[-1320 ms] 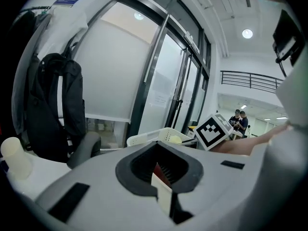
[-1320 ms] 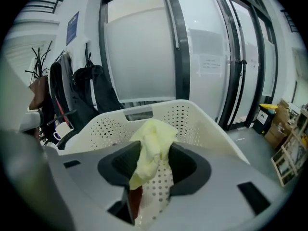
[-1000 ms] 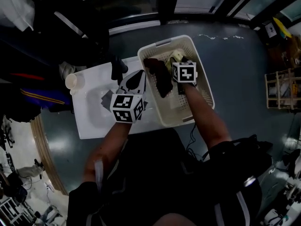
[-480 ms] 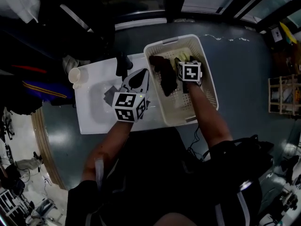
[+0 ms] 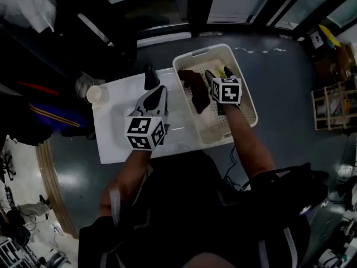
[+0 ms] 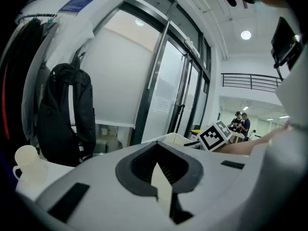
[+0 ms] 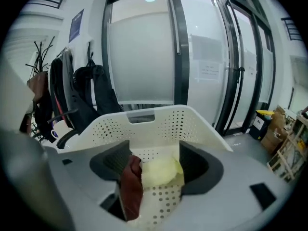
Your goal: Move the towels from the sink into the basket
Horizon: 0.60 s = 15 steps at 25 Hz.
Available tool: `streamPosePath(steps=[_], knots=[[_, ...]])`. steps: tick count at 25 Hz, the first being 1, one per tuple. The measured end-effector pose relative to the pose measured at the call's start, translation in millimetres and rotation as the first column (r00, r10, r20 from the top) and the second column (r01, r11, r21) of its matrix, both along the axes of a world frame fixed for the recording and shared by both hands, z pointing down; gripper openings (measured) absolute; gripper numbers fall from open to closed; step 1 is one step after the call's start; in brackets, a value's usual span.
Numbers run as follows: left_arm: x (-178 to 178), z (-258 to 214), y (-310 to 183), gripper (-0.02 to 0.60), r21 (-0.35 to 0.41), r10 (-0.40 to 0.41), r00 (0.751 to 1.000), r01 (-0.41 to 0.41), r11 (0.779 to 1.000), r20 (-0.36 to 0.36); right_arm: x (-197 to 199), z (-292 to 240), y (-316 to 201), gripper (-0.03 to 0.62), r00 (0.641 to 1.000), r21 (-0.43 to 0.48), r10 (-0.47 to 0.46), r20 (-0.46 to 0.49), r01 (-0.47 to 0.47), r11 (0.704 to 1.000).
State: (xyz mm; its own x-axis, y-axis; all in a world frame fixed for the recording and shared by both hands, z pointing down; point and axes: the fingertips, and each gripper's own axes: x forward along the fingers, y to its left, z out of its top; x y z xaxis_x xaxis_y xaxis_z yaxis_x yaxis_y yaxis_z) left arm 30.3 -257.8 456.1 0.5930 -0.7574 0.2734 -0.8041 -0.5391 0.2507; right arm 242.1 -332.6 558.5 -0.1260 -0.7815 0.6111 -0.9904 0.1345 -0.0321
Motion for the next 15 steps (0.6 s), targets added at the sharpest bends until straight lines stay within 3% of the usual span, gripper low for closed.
streamPosePath(steps=[5,7,9,15], knots=[[-19.8,-13.5,14.3,0.003,0.019,0.001,1.0,-0.001,1.0,-0.025,-10.9,-29.4,18.0,0.303,0.999,0.046,-0.014,0.035,0.012,0.999],[-30.4,-18.5,22.1,0.003,0.029,-0.008,1.0,0.009,1.0,-0.03,-22.0,-46.9,28.1,0.247,0.997,0.086,-0.034,0.063,0.028,0.996],[-42.8,-25.0,31.3,0.003,0.032,-0.025,0.999,0.026,0.999,-0.044,-34.8,-66.3,38.6,0.14,0.994,0.144,-0.055,0.094,0.041,0.989],[-83.0,-52.1,51.7,0.003,0.085,-0.088,0.993,0.094,0.992,-0.075,-88.3,-118.0,65.1,0.06,0.975,0.277,-0.178,0.136,0.135,0.951]])
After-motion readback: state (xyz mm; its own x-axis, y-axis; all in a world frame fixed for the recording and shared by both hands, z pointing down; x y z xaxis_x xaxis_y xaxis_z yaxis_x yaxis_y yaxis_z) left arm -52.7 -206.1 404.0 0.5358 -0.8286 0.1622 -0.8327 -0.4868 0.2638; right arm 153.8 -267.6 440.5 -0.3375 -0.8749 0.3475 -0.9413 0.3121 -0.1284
